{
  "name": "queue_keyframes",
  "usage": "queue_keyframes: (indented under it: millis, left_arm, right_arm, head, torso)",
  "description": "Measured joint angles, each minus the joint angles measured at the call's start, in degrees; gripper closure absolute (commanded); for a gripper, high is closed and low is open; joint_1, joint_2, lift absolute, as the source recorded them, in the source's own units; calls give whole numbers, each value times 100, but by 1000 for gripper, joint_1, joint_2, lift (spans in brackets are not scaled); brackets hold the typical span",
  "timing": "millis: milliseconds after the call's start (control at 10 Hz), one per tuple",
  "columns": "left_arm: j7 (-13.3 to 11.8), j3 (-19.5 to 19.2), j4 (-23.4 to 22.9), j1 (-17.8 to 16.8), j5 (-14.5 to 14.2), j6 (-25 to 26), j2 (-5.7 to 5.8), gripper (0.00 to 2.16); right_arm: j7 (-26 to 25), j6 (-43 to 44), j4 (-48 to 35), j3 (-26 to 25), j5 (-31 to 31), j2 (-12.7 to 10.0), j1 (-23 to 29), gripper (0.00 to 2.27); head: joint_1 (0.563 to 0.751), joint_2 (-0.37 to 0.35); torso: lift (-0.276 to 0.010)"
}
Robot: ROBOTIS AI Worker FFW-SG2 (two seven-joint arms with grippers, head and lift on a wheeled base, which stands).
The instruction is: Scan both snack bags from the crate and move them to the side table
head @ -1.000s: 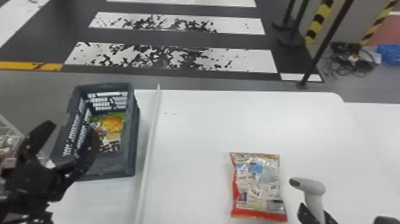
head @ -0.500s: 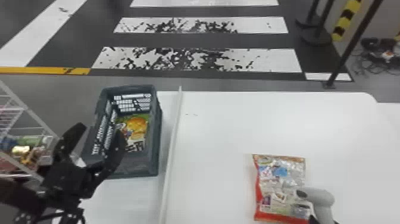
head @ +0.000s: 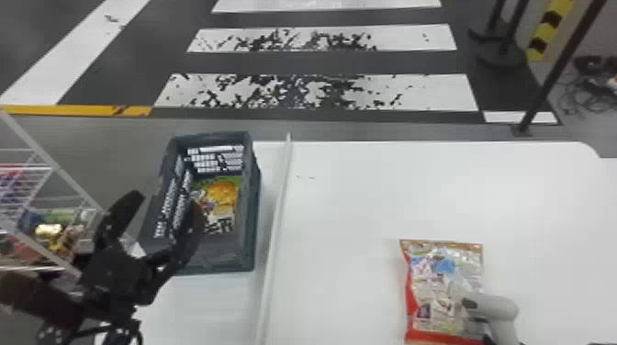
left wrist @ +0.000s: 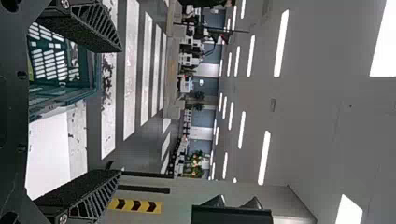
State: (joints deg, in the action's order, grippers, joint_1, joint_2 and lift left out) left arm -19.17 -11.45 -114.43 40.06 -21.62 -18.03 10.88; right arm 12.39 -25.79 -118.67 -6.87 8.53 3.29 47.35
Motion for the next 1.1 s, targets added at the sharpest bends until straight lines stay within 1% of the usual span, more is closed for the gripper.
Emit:
queue_keyframes:
  millis: [500, 700, 900, 1100]
  left_arm:
    - [-7, -38, -18, 37, -3, -76, -17, 66]
    - [-7, -41, -26, 40, -8, -79, -24, 66]
    - [-7, -45, -58, 58, -9, -80, -25, 66]
    - [-18, -77, -83, 88, -9, -67, -25, 66]
  right_arm:
    - [0, -1, -36, -10, 9, 14, -73, 2243]
    - [-2, -34, -117, -159, 71, 14, -147, 2240]
    - [-2, -200, 79, -492, 38, 18, -544, 2240]
    - [0, -393, 507, -871, 6, 108, -1051, 2240]
  head:
    - [695, 103]
    - [695, 90]
    - [695, 27]
    - [695, -61]
  torso:
    - [-29]
    - [-29]
    - [-29]
    - [-29]
